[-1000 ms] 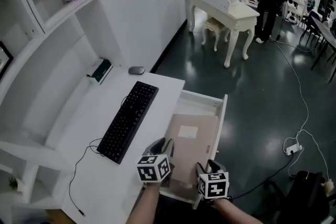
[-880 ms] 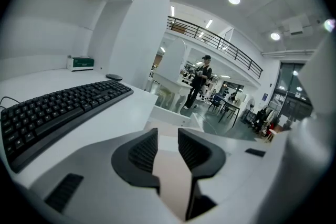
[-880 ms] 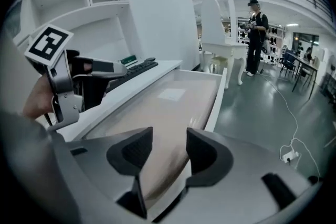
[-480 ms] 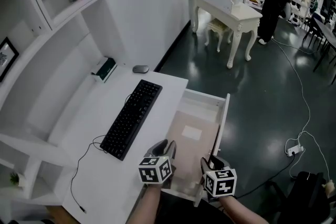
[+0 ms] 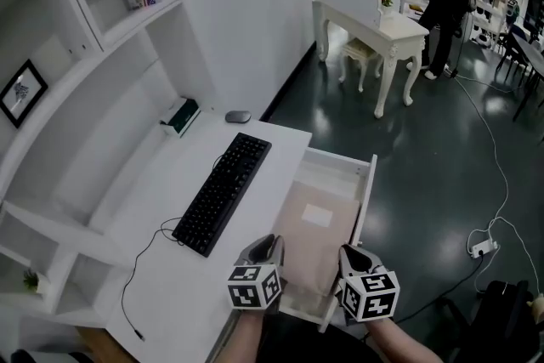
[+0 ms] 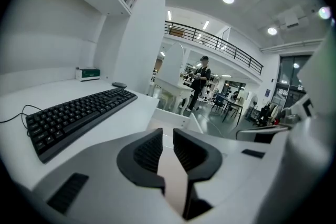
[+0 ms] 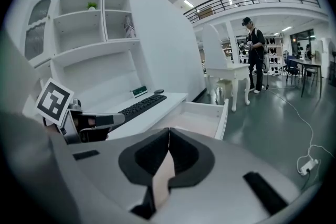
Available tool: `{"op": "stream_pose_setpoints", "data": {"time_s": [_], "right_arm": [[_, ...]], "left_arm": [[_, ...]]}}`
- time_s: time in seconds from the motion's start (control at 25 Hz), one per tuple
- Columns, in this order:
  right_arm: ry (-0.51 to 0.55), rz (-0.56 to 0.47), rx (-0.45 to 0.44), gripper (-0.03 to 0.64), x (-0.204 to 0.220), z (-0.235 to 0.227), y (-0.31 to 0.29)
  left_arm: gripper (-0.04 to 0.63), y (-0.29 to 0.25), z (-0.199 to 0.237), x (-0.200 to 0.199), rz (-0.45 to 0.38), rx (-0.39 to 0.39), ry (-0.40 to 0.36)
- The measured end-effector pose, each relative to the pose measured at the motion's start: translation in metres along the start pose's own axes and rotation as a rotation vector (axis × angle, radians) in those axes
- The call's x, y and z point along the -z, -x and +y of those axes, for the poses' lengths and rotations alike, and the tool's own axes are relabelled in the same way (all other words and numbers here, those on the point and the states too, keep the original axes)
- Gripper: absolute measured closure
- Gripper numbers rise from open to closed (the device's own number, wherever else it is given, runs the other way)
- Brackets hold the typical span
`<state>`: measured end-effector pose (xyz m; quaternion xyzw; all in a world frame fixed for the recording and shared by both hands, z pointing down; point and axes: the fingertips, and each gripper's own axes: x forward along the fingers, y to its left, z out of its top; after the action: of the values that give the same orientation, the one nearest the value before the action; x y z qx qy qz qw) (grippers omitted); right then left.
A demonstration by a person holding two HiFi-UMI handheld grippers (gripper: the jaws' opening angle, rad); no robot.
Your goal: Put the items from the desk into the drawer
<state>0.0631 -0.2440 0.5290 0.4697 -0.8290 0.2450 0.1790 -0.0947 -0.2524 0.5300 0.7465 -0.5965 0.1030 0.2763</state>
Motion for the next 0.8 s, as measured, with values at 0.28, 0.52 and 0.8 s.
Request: {"op": "stream_pose_setpoints", "data": {"time_s": [0.28,0.52,0.8], "right_arm": [[0.043,-0.064,-0.014,0.615,-0.022,0.007,0.016],[0.067,-0.112,-0.047,0.617,-0.036,0.020,0.027],[0.082,-0.151,-0.086,0.617,-0.046,0.039,0.033]], "left_arm": [[0.561,0.036,0.010,-0.006,-0.061,-0.051,0.020],[0.569,0.062,0.020,-0.006,-0.082,-0.089,0.005],[0.569,0.092,0.036,-0.005,-0.109,-0.136,0.014]]}}
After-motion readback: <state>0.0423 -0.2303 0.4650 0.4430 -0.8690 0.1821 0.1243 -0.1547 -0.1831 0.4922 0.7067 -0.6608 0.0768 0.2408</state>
